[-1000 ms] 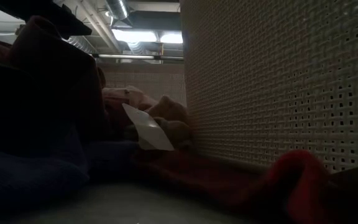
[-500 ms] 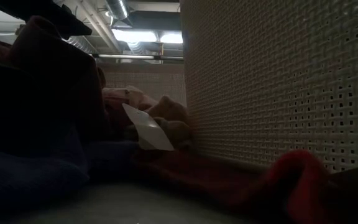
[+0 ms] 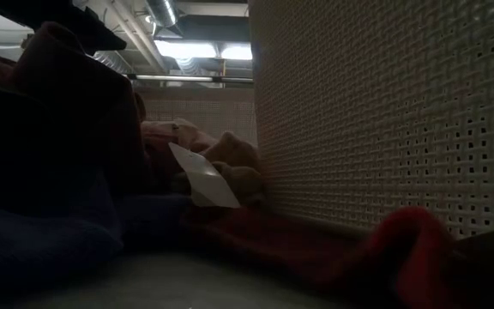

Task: Sort clothes

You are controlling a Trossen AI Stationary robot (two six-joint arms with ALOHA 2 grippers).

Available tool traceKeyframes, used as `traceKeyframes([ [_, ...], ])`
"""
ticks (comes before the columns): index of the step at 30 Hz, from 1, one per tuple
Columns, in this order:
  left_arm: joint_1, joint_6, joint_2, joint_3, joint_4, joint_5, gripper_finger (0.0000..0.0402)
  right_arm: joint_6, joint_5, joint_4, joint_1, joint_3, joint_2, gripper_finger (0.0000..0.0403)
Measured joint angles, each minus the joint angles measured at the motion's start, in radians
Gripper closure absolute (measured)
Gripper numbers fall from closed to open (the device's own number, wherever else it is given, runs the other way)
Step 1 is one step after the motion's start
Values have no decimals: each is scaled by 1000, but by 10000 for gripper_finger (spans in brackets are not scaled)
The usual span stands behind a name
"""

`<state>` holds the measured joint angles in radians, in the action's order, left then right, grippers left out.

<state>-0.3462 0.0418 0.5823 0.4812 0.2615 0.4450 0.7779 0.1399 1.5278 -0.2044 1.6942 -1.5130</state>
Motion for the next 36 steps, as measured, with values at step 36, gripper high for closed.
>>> traceKeyframes([
  [36, 0, -66, 0, 0, 44, 0, 249, 401, -334, 43, 313, -188, 18, 188],
])
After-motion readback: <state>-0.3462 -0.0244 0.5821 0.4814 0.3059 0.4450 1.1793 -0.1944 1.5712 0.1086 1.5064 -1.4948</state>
